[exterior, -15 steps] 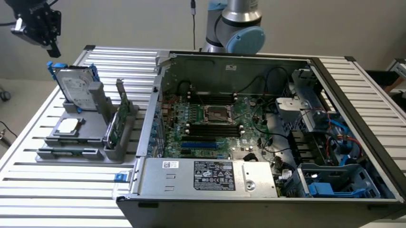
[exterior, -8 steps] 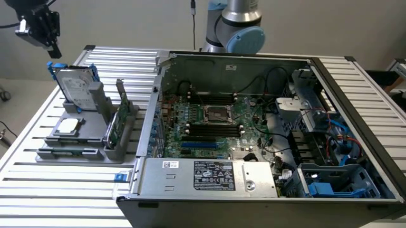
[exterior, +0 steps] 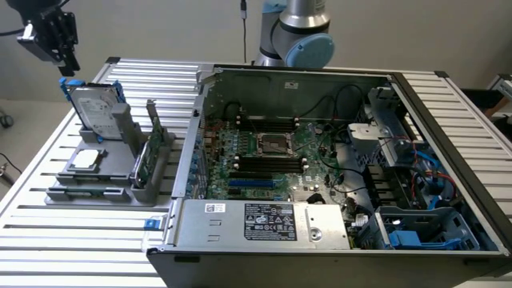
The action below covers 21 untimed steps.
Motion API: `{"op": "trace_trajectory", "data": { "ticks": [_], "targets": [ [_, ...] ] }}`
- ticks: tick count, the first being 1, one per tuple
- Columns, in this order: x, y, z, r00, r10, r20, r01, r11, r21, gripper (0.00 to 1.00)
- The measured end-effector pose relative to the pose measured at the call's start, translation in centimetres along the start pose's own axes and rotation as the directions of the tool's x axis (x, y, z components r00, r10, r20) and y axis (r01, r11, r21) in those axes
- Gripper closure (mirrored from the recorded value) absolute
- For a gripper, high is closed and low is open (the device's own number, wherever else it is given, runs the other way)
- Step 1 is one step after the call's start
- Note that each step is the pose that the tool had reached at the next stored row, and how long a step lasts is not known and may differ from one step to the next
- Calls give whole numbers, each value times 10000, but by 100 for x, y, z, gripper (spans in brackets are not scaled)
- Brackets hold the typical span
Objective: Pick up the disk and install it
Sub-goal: 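Pick up the disk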
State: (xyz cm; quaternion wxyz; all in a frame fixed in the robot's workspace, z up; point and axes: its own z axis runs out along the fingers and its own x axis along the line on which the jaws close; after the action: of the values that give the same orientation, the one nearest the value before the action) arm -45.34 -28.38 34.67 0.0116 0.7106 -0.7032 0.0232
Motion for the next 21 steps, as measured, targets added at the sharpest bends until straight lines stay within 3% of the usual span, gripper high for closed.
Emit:
{"op": "trace_trajectory", "data": {
  "ticks": [3,5,6,14,21],
  "targets": [
    [1,-9,-2,10000,-1,-4,1,10000,-6,58],
    [1,-13,-1,10000,-1,-13,1,10000,-9,58],
    [2,-16,-1,10000,-2,-16,2,10000,-14,52],
    [90,-27,99,10000,-21,-16,21,10000,-48,52],
    [93,-55,228,10000,-56,-16,56,10000,-46,52]
  ]
}}
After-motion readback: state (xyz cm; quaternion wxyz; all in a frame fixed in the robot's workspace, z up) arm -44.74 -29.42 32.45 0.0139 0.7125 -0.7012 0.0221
